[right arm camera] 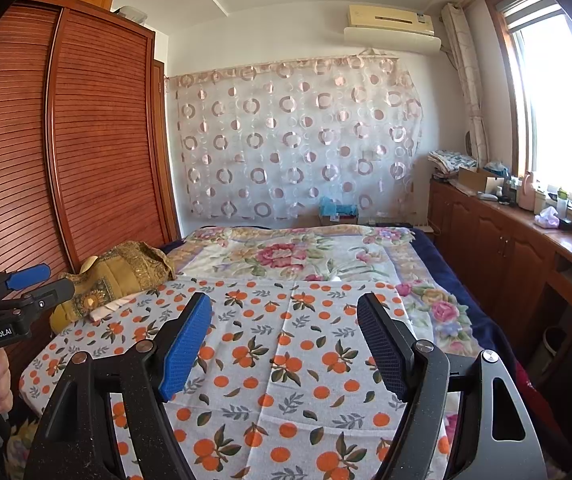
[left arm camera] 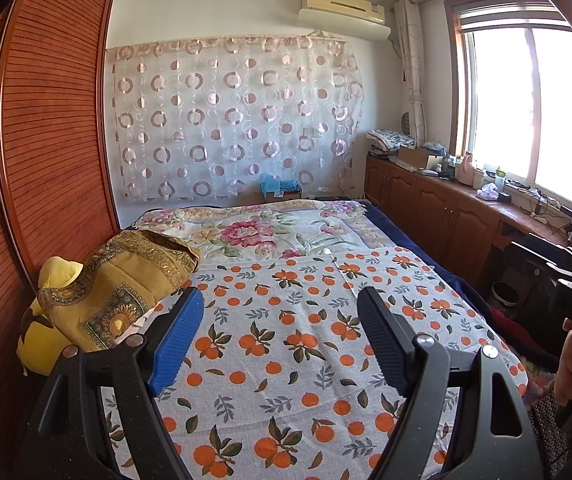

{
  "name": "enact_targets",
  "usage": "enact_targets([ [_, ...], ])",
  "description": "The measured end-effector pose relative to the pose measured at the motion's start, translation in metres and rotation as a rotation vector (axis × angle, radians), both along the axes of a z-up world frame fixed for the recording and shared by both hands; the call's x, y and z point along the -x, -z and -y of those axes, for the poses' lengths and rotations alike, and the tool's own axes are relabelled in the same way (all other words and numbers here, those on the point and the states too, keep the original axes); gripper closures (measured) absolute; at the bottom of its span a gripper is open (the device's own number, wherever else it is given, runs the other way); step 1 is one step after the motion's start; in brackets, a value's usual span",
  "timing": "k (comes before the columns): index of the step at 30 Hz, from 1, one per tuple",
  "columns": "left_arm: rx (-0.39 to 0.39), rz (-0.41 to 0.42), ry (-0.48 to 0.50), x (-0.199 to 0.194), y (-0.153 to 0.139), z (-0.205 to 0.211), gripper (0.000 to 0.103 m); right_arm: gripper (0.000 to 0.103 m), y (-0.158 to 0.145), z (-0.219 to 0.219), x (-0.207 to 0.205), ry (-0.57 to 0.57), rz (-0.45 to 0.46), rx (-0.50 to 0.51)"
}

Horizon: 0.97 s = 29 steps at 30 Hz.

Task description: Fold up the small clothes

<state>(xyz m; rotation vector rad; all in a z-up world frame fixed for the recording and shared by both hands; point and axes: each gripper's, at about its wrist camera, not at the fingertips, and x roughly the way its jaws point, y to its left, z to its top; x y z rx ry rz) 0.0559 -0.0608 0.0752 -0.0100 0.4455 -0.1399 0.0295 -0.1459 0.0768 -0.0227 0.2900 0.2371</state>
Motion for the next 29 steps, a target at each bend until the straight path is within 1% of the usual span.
enact_targets([
  [29, -0.001, 0.003, 0.001, 0.0018, 0.0026, -0.0013, 0.023, 0.026, 0.0025, 0.0003, -0.0008, 0.005, 0.002, 0.002],
])
